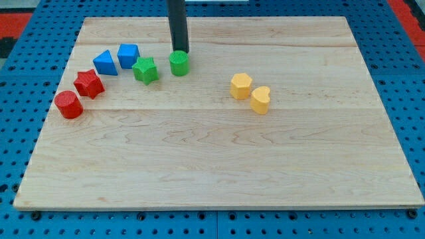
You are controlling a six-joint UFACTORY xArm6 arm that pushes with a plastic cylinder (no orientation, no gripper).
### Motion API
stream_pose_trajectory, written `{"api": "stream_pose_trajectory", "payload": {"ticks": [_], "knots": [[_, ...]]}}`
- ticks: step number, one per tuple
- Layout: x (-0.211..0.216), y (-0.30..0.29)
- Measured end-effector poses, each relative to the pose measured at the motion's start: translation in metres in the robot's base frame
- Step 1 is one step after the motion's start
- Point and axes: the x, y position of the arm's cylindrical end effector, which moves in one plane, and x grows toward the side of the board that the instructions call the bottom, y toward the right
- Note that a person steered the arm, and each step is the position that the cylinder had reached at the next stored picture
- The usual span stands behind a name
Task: Push the green circle horizontally to the yellow hexagon
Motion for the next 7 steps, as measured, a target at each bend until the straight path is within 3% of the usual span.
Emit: {"api": "stream_pose_trajectory", "payload": {"ticks": [3, 4, 5, 7], "knots": [[0.084, 0.004], [0.101, 0.048], [0.129, 0.042], [0.125, -0.005]]}}
